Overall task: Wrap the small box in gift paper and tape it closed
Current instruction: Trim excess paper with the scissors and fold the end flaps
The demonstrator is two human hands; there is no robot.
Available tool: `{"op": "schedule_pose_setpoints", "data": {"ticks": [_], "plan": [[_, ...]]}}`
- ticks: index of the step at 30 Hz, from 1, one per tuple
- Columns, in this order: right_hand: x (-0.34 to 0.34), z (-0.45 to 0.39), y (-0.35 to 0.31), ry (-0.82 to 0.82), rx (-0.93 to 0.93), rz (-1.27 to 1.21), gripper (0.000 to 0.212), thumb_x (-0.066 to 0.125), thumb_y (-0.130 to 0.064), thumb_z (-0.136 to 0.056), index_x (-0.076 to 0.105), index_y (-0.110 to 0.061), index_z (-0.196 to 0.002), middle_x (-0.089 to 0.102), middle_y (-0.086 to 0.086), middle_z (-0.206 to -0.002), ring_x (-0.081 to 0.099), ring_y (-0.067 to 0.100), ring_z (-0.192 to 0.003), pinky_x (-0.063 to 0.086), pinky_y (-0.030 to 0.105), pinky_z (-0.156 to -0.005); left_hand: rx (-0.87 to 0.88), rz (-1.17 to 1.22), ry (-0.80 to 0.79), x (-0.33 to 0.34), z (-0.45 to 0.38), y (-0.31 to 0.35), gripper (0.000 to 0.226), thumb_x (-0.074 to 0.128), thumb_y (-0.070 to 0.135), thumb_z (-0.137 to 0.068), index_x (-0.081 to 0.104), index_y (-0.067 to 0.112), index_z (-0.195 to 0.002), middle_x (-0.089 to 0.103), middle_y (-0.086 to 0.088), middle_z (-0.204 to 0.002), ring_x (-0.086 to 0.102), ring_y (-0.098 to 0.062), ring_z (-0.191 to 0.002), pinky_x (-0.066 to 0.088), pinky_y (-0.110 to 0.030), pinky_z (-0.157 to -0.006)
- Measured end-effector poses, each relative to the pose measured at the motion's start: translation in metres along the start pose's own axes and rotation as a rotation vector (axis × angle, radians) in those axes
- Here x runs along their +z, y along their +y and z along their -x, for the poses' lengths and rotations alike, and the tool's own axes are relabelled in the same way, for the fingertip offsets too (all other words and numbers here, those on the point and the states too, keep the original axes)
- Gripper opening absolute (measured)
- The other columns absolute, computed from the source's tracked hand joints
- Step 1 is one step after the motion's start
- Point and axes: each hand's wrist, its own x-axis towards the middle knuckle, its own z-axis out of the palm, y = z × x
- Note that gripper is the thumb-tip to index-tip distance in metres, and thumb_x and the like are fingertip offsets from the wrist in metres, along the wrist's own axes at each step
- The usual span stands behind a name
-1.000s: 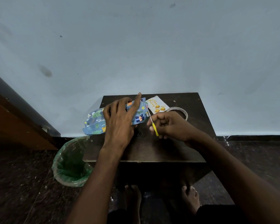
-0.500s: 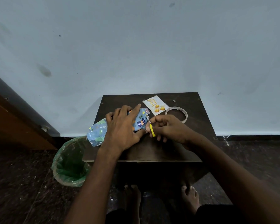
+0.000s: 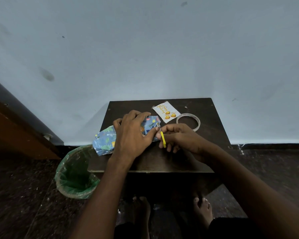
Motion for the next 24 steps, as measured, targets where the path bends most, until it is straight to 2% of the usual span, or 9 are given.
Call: {"op": "schedule_pose_setpoints", "data": {"ticks": [5, 10, 16, 24], "plan": [[-0.0010, 0.0002, 0.0009, -0.002, 0.003, -0.003, 0.020, 0.072, -0.026, -0.097, 0.075, -0.009, -0.108, 0.077, 0.018, -0.094, 0.063, 0.017, -0.068, 0.049, 0.024, -0.059, -0.013, 0.016, 0.008, 0.0000, 0.0001, 0.0005, 0.054, 0.067, 0.065, -0.082, 0.070, 0.037, -0.129, 0.060, 0.012, -0.119, 0.059, -0.014, -0.113, 0.025, -0.038, -0.093], [-0.0012, 0.0006, 0.0042, 0.018, -0.025, 0.026, 0.010, 0.071, -0.015, -0.097, 0.075, -0.010, -0.104, 0.078, 0.013, -0.088, 0.062, 0.015, -0.067, 0.048, 0.023, -0.058, -0.015, 0.028, 0.005, -0.0011, 0.0011, 0.0012, 0.054, 0.069, 0.065, -0.082, 0.069, 0.037, -0.128, 0.061, 0.011, -0.120, 0.059, -0.014, -0.114, 0.025, -0.038, -0.093], [-0.0017, -0.0010, 0.0006, -0.010, 0.007, -0.001, 0.015, 0.073, -0.027, -0.096, 0.074, -0.012, -0.100, 0.077, 0.013, -0.087, 0.062, 0.014, -0.064, 0.047, 0.024, -0.057, -0.007, 0.023, 0.018, -0.0036, 0.0013, 0.0032, 0.053, 0.083, 0.057, -0.081, 0.070, 0.037, -0.127, 0.061, 0.011, -0.120, 0.059, -0.014, -0.115, 0.019, -0.033, -0.090], [-0.0072, -0.0015, -0.0012, 0.006, -0.006, 0.041, 0.022, 0.072, -0.027, -0.097, 0.075, -0.006, -0.103, 0.075, 0.012, -0.082, 0.059, 0.015, -0.062, 0.045, 0.023, -0.055, 0.007, 0.038, 0.000, -0.0069, 0.0020, 0.0023, 0.054, 0.080, 0.058, -0.078, 0.069, 0.038, -0.126, 0.061, 0.012, -0.120, 0.059, -0.014, -0.116, 0.021, -0.034, -0.091]]}}
